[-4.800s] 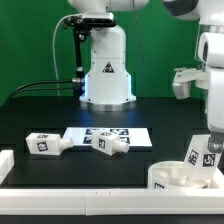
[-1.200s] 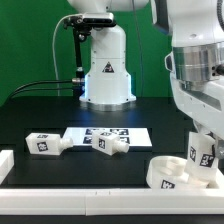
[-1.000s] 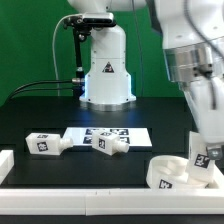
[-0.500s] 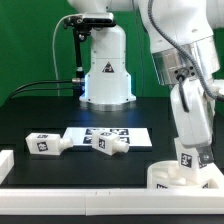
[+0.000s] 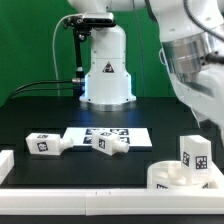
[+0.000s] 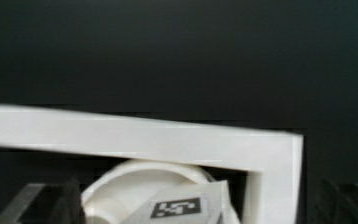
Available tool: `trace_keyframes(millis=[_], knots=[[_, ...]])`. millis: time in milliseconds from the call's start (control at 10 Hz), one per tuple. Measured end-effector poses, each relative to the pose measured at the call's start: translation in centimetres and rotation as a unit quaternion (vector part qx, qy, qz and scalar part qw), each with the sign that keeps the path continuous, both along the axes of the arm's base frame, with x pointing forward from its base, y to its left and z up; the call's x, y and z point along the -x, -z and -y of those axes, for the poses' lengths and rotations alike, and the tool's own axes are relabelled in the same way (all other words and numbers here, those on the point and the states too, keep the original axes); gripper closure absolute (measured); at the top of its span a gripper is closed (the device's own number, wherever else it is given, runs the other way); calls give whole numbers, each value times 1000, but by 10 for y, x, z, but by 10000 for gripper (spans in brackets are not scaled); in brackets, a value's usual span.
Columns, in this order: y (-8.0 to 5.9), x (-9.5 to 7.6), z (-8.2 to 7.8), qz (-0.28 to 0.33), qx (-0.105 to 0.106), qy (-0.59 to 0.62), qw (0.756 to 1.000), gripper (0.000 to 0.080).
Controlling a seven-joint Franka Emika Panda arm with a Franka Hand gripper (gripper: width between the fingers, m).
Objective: Assemble stool
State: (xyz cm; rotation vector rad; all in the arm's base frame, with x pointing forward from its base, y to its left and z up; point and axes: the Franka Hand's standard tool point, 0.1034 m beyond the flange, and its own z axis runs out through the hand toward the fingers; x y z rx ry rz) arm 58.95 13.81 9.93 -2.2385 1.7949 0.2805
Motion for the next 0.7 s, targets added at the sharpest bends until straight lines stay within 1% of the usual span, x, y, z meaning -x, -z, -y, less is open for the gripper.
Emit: trace_keyframes(millis=[100, 200, 500, 600, 700], knots=[[-1, -1, 1, 19, 1, -53, 998, 151], [1, 0, 1, 23, 1, -67, 998, 151], [0, 0, 4, 59, 4, -185, 981, 151], [-5, 0, 13, 76, 10, -273, 959, 151], [-8, -1, 21, 92, 21, -347, 933, 151]])
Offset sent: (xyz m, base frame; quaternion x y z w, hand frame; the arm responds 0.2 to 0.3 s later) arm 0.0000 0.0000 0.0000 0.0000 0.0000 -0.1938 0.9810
